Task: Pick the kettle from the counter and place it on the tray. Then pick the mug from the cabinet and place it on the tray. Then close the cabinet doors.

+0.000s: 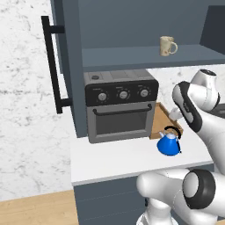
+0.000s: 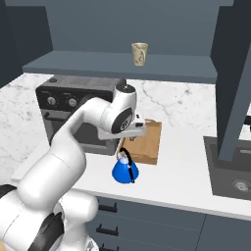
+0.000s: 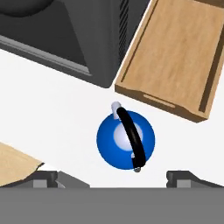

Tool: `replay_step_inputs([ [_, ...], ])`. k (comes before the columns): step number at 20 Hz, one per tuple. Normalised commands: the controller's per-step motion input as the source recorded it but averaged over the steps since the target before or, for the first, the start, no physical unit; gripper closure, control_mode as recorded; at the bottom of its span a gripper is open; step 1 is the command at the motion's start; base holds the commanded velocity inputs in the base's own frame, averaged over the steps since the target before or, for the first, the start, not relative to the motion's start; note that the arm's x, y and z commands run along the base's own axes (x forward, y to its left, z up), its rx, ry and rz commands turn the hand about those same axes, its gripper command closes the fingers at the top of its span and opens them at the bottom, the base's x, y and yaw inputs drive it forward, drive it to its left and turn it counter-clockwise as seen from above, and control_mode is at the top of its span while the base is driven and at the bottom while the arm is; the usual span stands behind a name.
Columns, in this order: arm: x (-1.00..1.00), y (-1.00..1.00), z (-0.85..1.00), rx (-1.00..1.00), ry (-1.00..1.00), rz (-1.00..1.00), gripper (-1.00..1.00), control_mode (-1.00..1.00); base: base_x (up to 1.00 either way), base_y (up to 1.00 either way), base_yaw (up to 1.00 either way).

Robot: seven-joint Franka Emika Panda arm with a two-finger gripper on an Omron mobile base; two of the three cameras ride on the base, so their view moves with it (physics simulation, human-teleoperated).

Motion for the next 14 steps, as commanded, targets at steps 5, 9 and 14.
replay_step_inputs([
  [5, 0.03, 0.00, -0.23, -0.02, 0.06, 0.04, -1.00, -1.00, 0.00, 0.00, 0.00],
  [9, 0.11, 0.00, -0.33, -0.01, 0.05, 0.03, -1.00, -1.00, 0.00, 0.00, 0.00],
  [14, 0.13, 0.00, -0.46, -0.02, 0.04, 0.04, -1.00, -1.00, 0.00, 0.00, 0.00],
])
